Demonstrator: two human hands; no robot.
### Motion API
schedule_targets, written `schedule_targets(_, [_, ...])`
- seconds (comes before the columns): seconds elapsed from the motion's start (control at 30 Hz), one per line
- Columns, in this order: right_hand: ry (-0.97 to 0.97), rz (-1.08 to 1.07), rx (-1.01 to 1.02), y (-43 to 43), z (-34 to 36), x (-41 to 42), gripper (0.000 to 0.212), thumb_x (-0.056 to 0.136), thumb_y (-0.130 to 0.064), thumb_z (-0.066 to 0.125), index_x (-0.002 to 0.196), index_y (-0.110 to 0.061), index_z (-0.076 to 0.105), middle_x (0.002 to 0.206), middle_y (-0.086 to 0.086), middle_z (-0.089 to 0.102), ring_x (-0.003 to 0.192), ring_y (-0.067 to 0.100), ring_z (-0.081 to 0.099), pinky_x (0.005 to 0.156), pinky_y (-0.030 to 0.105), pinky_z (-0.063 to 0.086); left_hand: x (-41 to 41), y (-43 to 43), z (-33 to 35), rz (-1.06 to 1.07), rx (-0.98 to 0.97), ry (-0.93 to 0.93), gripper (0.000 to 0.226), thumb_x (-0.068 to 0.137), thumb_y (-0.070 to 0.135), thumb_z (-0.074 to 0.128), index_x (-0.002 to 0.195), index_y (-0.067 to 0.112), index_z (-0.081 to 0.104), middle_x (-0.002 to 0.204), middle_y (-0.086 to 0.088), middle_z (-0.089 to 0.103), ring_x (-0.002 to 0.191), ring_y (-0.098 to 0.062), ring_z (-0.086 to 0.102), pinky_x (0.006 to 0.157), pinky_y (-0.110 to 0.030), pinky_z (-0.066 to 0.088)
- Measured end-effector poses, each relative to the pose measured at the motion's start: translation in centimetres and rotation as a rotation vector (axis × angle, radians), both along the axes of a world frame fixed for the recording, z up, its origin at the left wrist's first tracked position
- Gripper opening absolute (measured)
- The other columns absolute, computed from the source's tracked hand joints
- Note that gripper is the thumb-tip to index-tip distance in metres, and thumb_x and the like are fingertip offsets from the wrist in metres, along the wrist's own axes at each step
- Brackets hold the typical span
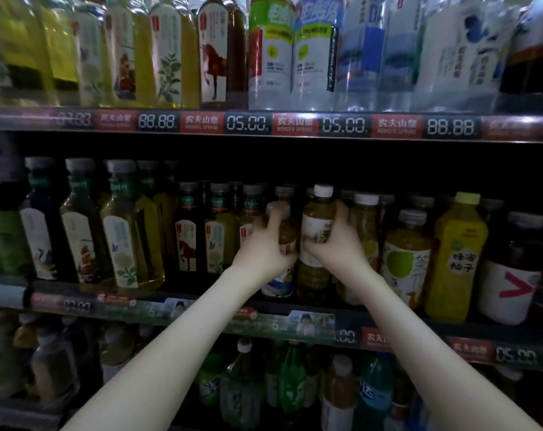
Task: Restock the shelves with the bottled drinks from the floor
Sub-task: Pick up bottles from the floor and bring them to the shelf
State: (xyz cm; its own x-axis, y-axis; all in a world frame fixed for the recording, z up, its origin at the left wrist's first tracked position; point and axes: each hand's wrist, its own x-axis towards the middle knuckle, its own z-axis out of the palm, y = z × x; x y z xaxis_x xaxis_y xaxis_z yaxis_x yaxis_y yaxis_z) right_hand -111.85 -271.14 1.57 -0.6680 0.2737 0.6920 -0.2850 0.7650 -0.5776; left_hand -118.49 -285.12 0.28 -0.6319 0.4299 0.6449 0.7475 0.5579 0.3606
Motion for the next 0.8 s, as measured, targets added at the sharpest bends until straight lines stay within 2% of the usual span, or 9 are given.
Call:
schedule_targets(0.1, [-0.013, 0.029, 0.009, -0.6, -0.1, 1.6, 0.083, 0.079, -0.015, 0.074, 0.143, -0.018, 0.021, 0.124, 0.007, 0.050, 0.109, 0.020, 0.056, 0.081, 0.028, 0.049, 1.1, -0.2, -0.1, 0.037, 0.019, -0.029, 0.079, 0.086, 0.040, 0.063, 0.139, 0.043, 0.004, 0.127, -0.020, 0.043, 0.099, -0.038, 0.055, 0.068, -0.034, 0.045])
schedule_targets(0.2, [0.001, 0.034, 0.042, -1.6, -0.7, 3.5, 0.083, 0.078, -0.013, 0.076, 0.141, -0.020, 0.022, 0.120, 0.003, 0.054, 0.103, 0.012, 0.056, 0.074, 0.011, 0.045, 2.4, -1.2, -0.7, -0.004, 0.096, 0.006, 0.076, 0.087, 0.038, 0.064, 0.134, 0.045, 0.006, 0.124, -0.017, 0.041, 0.094, -0.040, 0.056, 0.071, -0.041, 0.051])
schedule_targets(0.3, [0.060, 0.015, -0.005, -2.6, -1.3, 5.8, 0.079, 0.077, -0.011, 0.078, 0.139, -0.021, 0.030, 0.113, -0.005, 0.054, 0.100, 0.004, 0.053, 0.073, 0.001, 0.042, 3.4, -2.5, -1.6, -0.061, 0.165, 0.079, 0.073, 0.087, 0.030, 0.065, 0.133, 0.040, 0.008, 0.125, -0.017, 0.041, 0.091, -0.038, 0.059, 0.067, -0.043, 0.054])
schedule_targets(0.43, [0.157, -0.058, -0.069, -3.9, -0.6, 9.4, 0.076, 0.075, -0.014, 0.080, 0.133, -0.028, 0.033, 0.111, -0.007, 0.056, 0.094, -0.012, 0.054, 0.076, 0.000, 0.040, 5.7, -4.4, -0.7, -0.125, 0.356, 0.230, 0.068, 0.087, 0.027, 0.069, 0.133, 0.034, 0.019, 0.132, -0.019, 0.042, 0.098, -0.032, 0.058, 0.065, -0.028, 0.045])
schedule_targets(0.53, [0.158, -0.129, -0.043, -4.7, -0.4, 12.8, 0.077, 0.073, -0.014, 0.082, 0.134, -0.022, 0.035, 0.105, -0.017, 0.054, 0.093, -0.025, 0.049, 0.075, -0.003, 0.038, 8.2, -6.0, -0.2, -0.167, 0.412, 0.345, 0.071, 0.083, 0.024, 0.074, 0.133, 0.030, 0.024, 0.127, -0.021, 0.045, 0.092, -0.025, 0.057, 0.063, -0.022, 0.043])
schedule_targets(0.67, [0.030, -0.136, -0.089, -5.7, -2.2, 17.6, 0.074, 0.073, -0.011, 0.081, 0.124, -0.033, 0.032, 0.102, -0.024, 0.053, 0.089, -0.027, 0.050, 0.071, -0.003, 0.039, 11.9, -7.6, -2.6, -0.297, 0.410, 0.214, 0.076, 0.079, 0.025, 0.075, 0.133, 0.033, 0.022, 0.125, -0.012, 0.044, 0.089, 0.004, 0.038, 0.057, 0.000, 0.038])
schedule_targets(0.73, [-0.075, -0.122, -0.137, -5.5, -4.2, 19.5, 0.074, 0.073, -0.011, 0.081, 0.124, -0.035, 0.034, 0.101, -0.024, 0.055, 0.088, -0.026, 0.051, 0.070, -0.003, 0.040, 13.9, -8.0, -5.0, -0.365, 0.362, 0.090, 0.078, 0.079, 0.026, 0.075, 0.135, 0.036, 0.021, 0.129, -0.001, 0.040, 0.092, 0.008, 0.036, 0.065, 0.005, 0.038])
schedule_targets(0.8, [-0.193, -0.107, -0.187, -4.9, -6.8, 21.0, 0.073, 0.073, -0.013, 0.082, 0.127, -0.036, 0.037, 0.102, -0.022, 0.059, 0.091, -0.022, 0.054, 0.071, 0.001, 0.042, 15.8, -8.1, -7.9, -0.393, 0.296, -0.064, 0.080, 0.079, 0.029, 0.074, 0.135, 0.042, 0.018, 0.128, 0.010, 0.035, 0.095, 0.009, 0.037, 0.069, 0.001, 0.040])
